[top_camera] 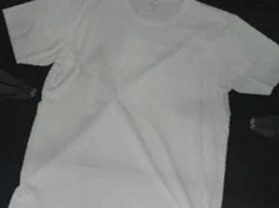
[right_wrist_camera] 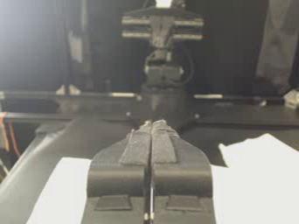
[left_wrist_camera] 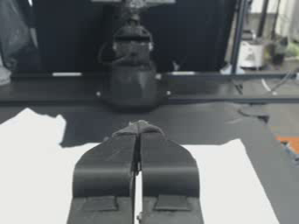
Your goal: Fold shirt
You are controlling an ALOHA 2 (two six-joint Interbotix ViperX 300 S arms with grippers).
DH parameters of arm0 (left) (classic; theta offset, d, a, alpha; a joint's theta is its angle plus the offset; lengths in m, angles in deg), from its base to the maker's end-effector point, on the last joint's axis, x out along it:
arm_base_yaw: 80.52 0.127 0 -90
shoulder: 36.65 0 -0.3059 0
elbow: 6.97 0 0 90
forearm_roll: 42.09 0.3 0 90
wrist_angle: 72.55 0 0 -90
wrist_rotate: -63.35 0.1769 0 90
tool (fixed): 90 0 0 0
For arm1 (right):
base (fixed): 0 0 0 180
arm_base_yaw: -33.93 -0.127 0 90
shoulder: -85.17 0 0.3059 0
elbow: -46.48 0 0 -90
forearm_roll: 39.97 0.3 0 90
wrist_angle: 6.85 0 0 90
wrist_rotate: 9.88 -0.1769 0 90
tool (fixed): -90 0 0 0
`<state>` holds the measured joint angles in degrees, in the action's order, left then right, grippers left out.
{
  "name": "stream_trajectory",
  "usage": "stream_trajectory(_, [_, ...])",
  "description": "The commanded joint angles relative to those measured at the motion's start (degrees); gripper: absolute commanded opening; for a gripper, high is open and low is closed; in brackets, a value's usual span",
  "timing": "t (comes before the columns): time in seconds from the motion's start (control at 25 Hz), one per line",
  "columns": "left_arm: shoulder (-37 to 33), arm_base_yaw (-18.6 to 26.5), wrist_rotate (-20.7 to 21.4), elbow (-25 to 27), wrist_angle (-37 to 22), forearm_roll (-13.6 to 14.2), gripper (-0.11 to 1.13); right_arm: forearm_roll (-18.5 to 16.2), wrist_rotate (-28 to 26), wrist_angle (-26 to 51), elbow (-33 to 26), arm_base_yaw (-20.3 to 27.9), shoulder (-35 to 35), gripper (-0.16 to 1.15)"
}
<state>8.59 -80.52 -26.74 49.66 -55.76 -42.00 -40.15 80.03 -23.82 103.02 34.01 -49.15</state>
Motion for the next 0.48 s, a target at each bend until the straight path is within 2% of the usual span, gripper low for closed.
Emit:
stream_trajectory(0.04, [0.62,-0.26,0.62,-0.88,0.70,0.09,-0.05,0.26,-0.35,-0.44,-0.53,-0.18,0.44,-0.01])
stream_trajectory(0.16, [1.05,-0.26,0.79,-1.05,0.44,0.35,0.09,0.18,0.00,-0.44,0.26,-0.18,0.44,0.11])
stream_trajectory(0.28, [1.41,-0.35,1.41,-1.14,0.09,0.88,0.07,-0.26,0.35,-0.44,0.79,-0.18,0.35,0.14])
stream_trajectory(0.36, [1.58,-0.35,1.58,-1.23,-0.44,0.88,0.12,-0.62,0.35,-0.35,0.70,-0.18,0.44,0.20])
stream_trajectory(0.48, [1.85,-0.97,1.58,-1.58,-2.46,0.97,0.39,-1.49,0.26,0.18,0.79,-0.18,0.35,0.42])
